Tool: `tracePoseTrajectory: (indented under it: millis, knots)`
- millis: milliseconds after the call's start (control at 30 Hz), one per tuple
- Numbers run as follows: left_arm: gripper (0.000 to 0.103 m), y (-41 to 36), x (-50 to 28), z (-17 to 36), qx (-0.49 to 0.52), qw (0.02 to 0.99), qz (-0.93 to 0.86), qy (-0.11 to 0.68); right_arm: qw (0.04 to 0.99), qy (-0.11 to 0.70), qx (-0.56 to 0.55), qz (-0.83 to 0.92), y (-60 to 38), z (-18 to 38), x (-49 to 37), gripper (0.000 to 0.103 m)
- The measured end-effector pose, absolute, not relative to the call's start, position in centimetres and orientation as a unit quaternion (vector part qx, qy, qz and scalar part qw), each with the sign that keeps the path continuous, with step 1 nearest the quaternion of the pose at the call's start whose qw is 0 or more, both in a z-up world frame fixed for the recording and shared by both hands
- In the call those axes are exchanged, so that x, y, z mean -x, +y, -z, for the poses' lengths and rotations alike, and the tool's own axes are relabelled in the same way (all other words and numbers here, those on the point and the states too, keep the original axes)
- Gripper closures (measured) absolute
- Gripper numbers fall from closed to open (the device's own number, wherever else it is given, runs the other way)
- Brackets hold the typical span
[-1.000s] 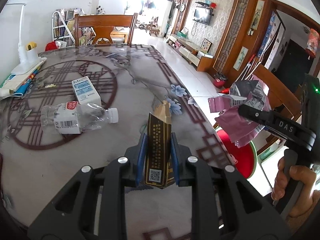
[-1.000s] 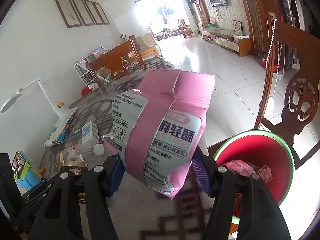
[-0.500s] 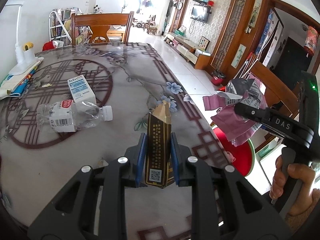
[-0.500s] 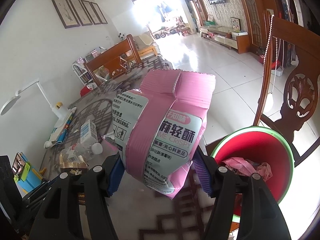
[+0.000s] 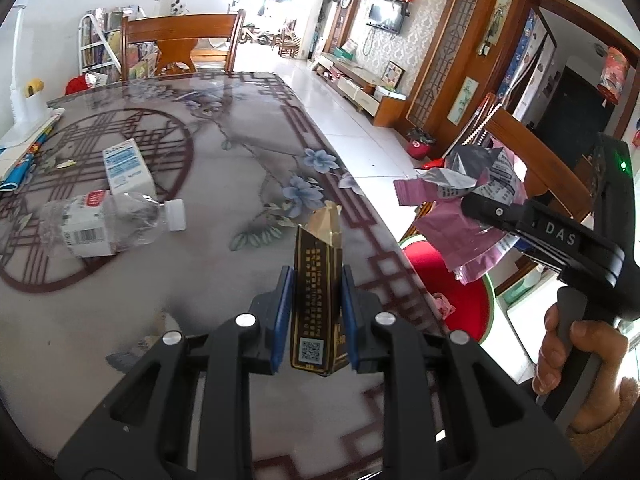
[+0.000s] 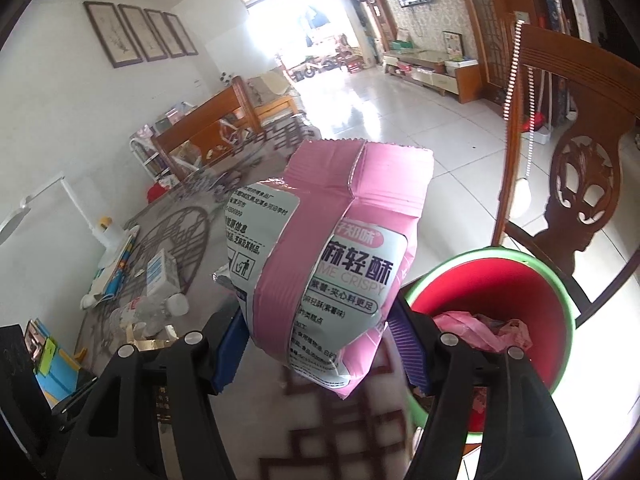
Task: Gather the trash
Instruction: 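Open the right tool over the bucket while the left tool drops the brown drink box in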
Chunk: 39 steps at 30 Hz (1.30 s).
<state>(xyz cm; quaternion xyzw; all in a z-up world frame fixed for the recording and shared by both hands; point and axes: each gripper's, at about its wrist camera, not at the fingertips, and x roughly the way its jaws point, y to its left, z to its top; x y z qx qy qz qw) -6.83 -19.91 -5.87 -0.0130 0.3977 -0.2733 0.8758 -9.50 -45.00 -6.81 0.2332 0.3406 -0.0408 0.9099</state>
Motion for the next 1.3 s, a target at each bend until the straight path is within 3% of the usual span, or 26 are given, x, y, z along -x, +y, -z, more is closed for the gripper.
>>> tracePoseTrajectory:
  millis: [1033, 1067, 1100, 1167, 1300]
  knots:
    - [0.081, -38.1, 7.4, 9.9, -0.025, 0.791, 0.423, 0.442, 0.867, 0.317, -0.338, 0.185, -56.6, 9.7, 13.8, 0.038]
    - [0.075, -38.4, 7.4, 10.0, -0.026, 0.789, 0.426, 0.443, 0.865, 0.318, -0.341, 0.187, -56.7, 9.8, 13.7, 0.036]
    - [0.056, -38.7, 7.3, 10.2, -0.025, 0.785, 0.43, 0.445, 0.862, 0.319, -0.344, 0.191, -56.7, 9.8, 13.7, 0.035]
    - [0.032, -38.9, 7.2, 10.4, -0.019, 0.784, 0.433, 0.444, 0.858, 0.319, -0.348, 0.203, -56.8, 9.9, 13.6, 0.033]
    - [0.027, -37.3, 6.8, 10.1, -0.012, 0.785, 0.437, 0.44, 0.851, 0.317, -0.359, 0.216, -56.9, 10.0, 13.5, 0.028]
